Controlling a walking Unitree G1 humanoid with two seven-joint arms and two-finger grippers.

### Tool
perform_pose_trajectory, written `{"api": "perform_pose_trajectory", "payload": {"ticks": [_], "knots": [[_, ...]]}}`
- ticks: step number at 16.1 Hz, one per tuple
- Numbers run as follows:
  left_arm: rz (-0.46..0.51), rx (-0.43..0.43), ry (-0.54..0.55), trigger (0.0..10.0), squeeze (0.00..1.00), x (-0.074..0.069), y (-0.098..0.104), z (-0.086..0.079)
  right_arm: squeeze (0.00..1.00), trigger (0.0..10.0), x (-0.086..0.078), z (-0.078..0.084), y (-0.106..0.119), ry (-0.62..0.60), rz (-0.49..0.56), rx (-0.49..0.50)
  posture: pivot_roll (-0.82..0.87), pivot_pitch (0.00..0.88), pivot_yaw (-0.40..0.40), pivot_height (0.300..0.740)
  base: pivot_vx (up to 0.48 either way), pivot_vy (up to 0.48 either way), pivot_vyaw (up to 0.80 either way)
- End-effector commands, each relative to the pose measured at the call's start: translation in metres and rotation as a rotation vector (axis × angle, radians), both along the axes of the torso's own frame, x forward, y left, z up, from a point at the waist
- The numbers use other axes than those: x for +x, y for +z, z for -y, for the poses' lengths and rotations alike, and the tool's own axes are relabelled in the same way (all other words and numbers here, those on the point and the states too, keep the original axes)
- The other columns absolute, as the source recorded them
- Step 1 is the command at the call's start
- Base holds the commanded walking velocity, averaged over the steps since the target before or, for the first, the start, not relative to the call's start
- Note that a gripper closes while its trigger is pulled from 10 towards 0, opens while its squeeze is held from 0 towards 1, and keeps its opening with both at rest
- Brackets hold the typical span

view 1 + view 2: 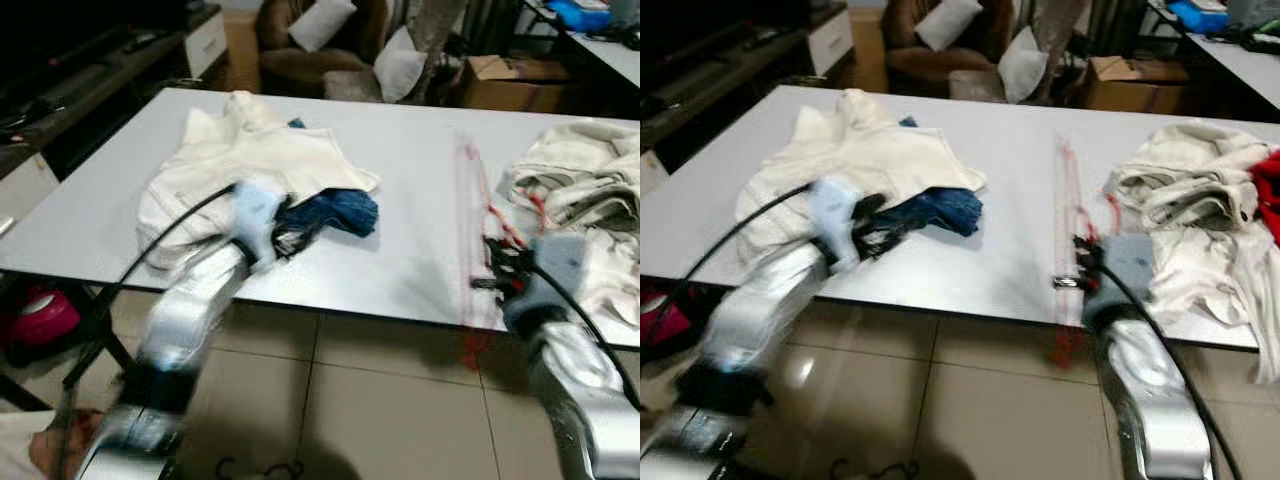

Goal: Hang hanger

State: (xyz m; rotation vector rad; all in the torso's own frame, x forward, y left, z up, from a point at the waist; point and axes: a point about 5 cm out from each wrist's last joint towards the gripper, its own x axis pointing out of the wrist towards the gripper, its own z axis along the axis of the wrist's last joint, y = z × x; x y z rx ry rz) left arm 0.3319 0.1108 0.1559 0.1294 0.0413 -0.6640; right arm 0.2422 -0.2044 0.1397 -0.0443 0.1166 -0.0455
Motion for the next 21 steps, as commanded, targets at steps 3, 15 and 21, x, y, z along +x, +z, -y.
{"api": "perform_pose_trajectory", "payload": {"ticks": [3,15,21], "knots": [[-0.014,0.036,-0.079,10.0,0.00,0.028,-0.005,0.040,0.00,10.0,-0.017,0.021,0.013,-0.050,-0.003,-0.062,-0.28,0.004,0.009,0.740,0.000,0.000,0.00],[0.053,0.490,0.181,10.0,0.00,0.047,-0.039,0.041,0.00,10.0,-0.086,0.035,0.046,-0.087,-0.071,-0.198,-0.56,0.187,0.042,0.740,0.000,0.000,0.00],[0.282,0.406,0.411,10.0,0.00,0.059,-0.008,0.026,0.00,10.0,-0.098,0.033,0.058,-0.099,-0.049,-0.204,-0.59,0.211,0.034,0.740,0.000,0.000,0.00]]}}
